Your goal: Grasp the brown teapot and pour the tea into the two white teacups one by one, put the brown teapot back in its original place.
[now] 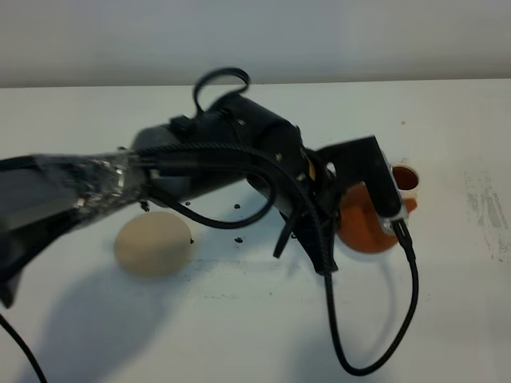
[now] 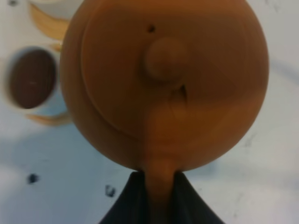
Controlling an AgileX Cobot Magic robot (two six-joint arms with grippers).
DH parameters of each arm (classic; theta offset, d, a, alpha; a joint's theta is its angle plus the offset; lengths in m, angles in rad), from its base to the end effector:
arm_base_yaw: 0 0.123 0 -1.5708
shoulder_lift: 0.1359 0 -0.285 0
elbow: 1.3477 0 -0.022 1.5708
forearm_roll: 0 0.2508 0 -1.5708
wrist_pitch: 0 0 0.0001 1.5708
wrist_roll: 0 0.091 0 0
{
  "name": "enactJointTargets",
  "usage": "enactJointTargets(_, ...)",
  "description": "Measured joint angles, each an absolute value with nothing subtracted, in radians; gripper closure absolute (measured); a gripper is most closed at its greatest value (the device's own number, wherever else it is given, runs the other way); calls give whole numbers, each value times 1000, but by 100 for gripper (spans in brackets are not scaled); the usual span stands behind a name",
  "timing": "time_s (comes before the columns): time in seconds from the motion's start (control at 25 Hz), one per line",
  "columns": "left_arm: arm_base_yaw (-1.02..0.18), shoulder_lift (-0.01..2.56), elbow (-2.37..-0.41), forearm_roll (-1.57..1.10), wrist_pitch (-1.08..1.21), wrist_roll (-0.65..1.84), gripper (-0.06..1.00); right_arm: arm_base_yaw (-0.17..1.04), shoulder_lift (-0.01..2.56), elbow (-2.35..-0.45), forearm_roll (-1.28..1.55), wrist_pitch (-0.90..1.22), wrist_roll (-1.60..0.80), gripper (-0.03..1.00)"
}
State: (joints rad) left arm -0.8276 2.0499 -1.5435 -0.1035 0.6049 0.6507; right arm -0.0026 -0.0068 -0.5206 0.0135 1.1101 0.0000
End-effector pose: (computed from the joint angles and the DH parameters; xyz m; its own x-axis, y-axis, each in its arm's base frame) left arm 0.3004 -0.3348 0.1963 -0.0823 0.8801 -0.4676 0.9474 0.2148 0.2374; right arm -0.0104 0.0011 0.2789 -0.4755 0.0072 -0.8797 -0.0052 0.9999 0.0110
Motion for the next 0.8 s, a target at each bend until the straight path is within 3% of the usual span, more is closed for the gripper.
enactJointTargets(0.8, -828, 2185, -1545, -103, 572, 591, 86, -3, -7, -521, 13, 1110, 0, 51)
